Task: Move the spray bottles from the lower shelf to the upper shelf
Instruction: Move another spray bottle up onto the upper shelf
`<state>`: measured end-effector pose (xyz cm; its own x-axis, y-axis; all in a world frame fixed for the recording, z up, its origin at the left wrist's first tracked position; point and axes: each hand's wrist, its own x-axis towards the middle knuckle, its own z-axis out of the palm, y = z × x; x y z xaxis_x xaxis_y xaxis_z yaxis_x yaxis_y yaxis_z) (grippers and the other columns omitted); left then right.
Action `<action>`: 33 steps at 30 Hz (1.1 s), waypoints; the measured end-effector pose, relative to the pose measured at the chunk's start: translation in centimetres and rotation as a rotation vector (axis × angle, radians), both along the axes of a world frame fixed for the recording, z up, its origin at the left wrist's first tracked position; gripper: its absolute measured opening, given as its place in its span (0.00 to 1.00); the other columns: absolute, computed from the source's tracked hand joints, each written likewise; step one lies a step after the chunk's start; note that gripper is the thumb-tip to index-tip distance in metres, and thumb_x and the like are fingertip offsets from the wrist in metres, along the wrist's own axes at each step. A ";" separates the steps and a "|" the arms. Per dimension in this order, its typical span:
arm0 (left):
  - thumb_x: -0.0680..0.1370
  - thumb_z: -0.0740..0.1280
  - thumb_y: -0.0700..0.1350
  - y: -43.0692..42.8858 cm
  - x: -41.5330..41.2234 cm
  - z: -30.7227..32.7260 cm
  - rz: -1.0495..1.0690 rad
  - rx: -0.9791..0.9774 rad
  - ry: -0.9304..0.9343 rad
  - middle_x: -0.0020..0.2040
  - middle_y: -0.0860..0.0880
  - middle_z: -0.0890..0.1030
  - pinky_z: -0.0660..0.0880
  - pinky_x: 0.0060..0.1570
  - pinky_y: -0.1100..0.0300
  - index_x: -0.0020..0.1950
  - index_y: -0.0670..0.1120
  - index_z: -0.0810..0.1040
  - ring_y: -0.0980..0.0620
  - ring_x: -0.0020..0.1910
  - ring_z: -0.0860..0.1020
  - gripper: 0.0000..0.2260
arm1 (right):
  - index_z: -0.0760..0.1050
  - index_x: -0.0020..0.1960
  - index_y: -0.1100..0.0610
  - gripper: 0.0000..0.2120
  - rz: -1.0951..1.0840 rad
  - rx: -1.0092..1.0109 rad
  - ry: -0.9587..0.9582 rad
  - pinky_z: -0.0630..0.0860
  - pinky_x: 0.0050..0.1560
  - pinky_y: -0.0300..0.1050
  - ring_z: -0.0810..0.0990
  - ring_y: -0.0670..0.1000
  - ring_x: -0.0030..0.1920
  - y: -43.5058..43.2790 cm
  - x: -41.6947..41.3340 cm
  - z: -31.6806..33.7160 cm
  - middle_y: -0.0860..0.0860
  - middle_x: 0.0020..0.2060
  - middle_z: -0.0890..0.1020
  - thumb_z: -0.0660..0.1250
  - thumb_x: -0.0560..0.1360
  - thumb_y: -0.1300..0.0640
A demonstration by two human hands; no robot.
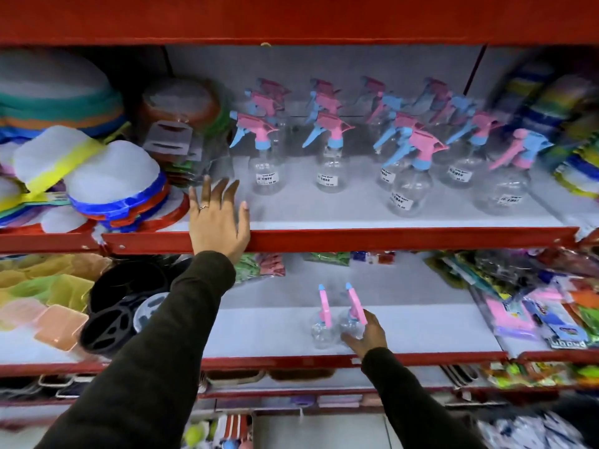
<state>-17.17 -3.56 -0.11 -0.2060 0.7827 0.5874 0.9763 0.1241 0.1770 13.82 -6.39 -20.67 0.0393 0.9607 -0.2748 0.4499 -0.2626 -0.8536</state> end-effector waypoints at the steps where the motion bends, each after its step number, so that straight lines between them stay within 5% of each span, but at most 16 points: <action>1: 0.82 0.49 0.54 0.0 0.0 0.0 0.004 0.000 0.001 0.76 0.43 0.69 0.40 0.78 0.44 0.75 0.45 0.68 0.43 0.81 0.54 0.25 | 0.74 0.59 0.56 0.23 -0.012 -0.009 0.020 0.73 0.45 0.31 0.78 0.55 0.54 0.0 -0.2 -0.3 0.50 0.50 0.77 0.76 0.67 0.69; 8: 0.82 0.49 0.55 0.1 0.0 -0.1 0.019 -0.010 0.015 0.76 0.43 0.70 0.42 0.79 0.42 0.75 0.46 0.69 0.43 0.81 0.55 0.25 | 0.76 0.59 0.53 0.27 -0.070 0.073 -0.065 0.74 0.57 0.42 0.80 0.54 0.53 -0.3 0.4 -0.3 0.50 0.51 0.80 0.81 0.63 0.58; 12: 0.82 0.47 0.56 0.1 0.0 0.0 0.022 -0.044 0.010 0.76 0.43 0.69 0.43 0.79 0.41 0.75 0.46 0.69 0.42 0.81 0.54 0.26 | 0.73 0.56 0.44 0.28 -0.069 0.292 -0.109 0.79 0.57 0.48 0.78 0.50 0.52 -1.5 0.8 2.8 0.45 0.50 0.78 0.81 0.60 0.47; 20: 0.81 0.48 0.55 -0.6 0.2 0.4 0.006 -0.044 -0.001 0.72 0.42 0.73 0.46 0.78 0.40 0.72 0.45 0.72 0.40 0.78 0.60 0.26 | 0.75 0.54 0.45 0.28 -0.026 0.749 -0.122 0.68 0.44 0.24 0.74 0.39 0.40 -3.1 -0.3 12.9 0.37 0.43 0.73 0.76 0.58 0.35; 26: 0.81 0.46 0.56 -0.8 0.3 0.4 0.000 -0.053 0.000 0.73 0.41 0.72 0.45 0.78 0.41 0.73 0.45 0.72 0.40 0.78 0.60 0.27 | 0.79 0.47 0.53 0.23 -0.073 0.980 -0.095 0.69 0.41 0.28 0.74 0.44 0.36 -0.9 -1.9 20.7 0.47 0.39 0.77 0.78 0.59 0.41; 33: 0.81 0.47 0.56 -0.8 0.2 0.6 -0.010 -0.054 -0.010 0.74 0.42 0.72 0.45 0.78 0.40 0.73 0.45 0.72 0.40 0.79 0.60 0.27 | 0.79 0.57 0.49 0.29 -0.089 0.898 -0.082 0.72 0.46 0.33 0.75 0.43 0.42 3.9 -4.4 25.2 0.38 0.43 0.75 0.76 0.59 0.37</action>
